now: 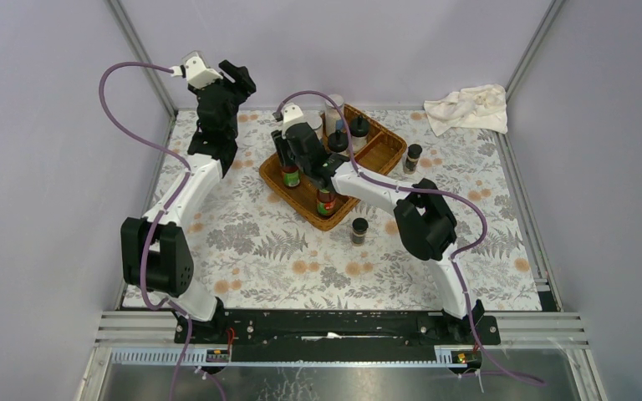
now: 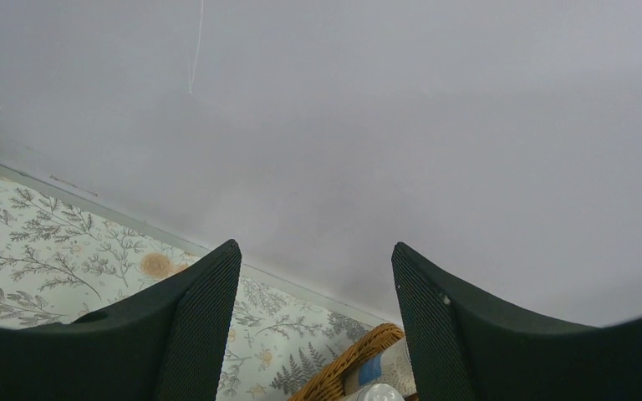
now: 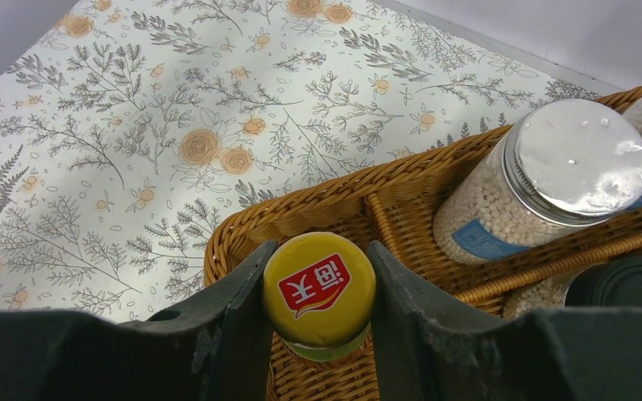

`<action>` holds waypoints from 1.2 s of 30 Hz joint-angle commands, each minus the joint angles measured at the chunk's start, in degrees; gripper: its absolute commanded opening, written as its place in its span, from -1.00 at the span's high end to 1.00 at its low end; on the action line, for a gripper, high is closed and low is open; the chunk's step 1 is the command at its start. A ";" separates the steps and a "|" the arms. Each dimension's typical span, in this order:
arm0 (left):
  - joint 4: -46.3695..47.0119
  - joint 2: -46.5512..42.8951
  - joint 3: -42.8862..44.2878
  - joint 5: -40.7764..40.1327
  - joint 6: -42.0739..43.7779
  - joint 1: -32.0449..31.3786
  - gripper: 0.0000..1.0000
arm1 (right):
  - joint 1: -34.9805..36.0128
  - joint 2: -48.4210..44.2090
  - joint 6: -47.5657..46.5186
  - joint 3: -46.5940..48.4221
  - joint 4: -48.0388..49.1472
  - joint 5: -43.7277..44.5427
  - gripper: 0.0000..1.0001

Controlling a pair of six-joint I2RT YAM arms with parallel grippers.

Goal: Organize the condiment bottles
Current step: Place the bottle in the storage box.

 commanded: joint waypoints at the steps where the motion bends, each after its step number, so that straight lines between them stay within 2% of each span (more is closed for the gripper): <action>1: 3.38 0.84 -0.64 -0.53 0.01 0.43 -0.44 | -0.33 -1.59 0.53 0.85 4.37 -1.74 0.74; 3: 3.25 0.91 -0.55 -0.50 -0.01 0.43 -0.44 | -0.33 -1.56 0.54 0.74 4.31 -1.87 0.43; 5: 3.16 1.02 -0.56 -0.56 -0.15 0.43 -0.45 | -0.39 -1.58 0.49 0.69 4.16 -2.24 0.01; 6: 3.08 1.04 -0.58 -0.56 -0.18 0.43 -0.45 | -0.36 -1.69 0.48 0.69 4.12 -2.38 -0.10; 11: 2.89 1.13 -0.46 -0.39 -0.53 0.36 -0.46 | -0.35 -1.81 0.23 1.04 3.63 -3.23 -0.40; 36: 1.51 -1.03 0.27 -0.69 -0.03 -0.81 -0.47 | -0.38 -4.52 -1.22 4.58 1.73 -6.12 -0.69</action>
